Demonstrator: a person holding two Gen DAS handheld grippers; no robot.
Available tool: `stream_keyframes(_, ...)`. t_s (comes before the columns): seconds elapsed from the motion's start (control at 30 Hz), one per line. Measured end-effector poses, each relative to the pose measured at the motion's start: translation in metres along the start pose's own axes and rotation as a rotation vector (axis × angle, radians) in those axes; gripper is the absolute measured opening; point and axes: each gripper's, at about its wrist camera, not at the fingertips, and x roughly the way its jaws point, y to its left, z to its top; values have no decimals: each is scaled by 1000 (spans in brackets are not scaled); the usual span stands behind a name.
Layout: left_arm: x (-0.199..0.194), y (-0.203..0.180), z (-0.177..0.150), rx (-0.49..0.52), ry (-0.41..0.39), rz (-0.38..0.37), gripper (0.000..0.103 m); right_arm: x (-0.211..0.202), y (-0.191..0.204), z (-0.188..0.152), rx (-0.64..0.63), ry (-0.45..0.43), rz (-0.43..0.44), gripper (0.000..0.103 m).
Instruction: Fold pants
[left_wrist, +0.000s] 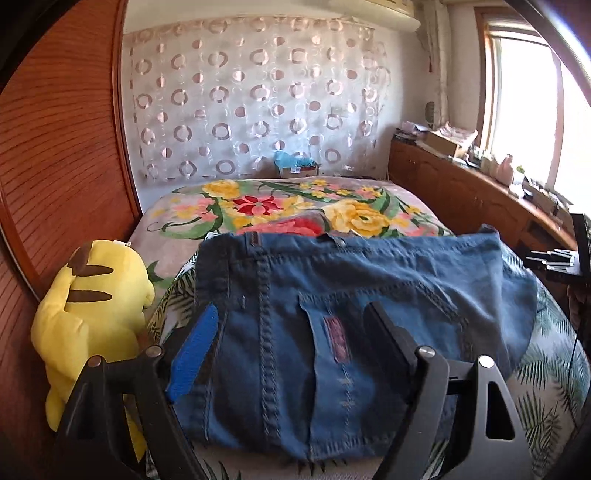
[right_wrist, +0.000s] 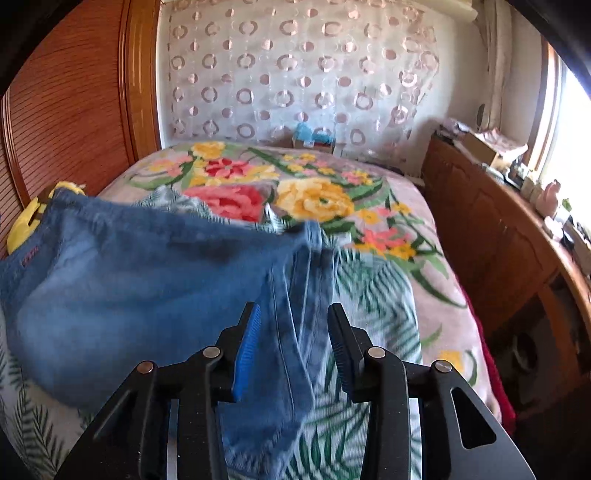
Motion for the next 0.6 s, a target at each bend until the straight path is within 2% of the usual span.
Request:
stream_keyframes(0.23,1,-7,-14,9,28,0,81,21,-26,-7,104,91,55,39)
stream_keyframes(0.47,6,-7,-26,12,63,5,81,25,-21,2,84,111,73,39)
stream_keyframes(0.5,7,-7,-27,11,65,6,81,23,-20,4,77,109,84,31)
stream_keyframes(0.53,7,-6,-28,9,67,8,81,22,-18,4,65,111,92,19)
stream_keyframes(0.6,8,-3,-29,3,72,13,81,18,-15,1,35,110,104,6)
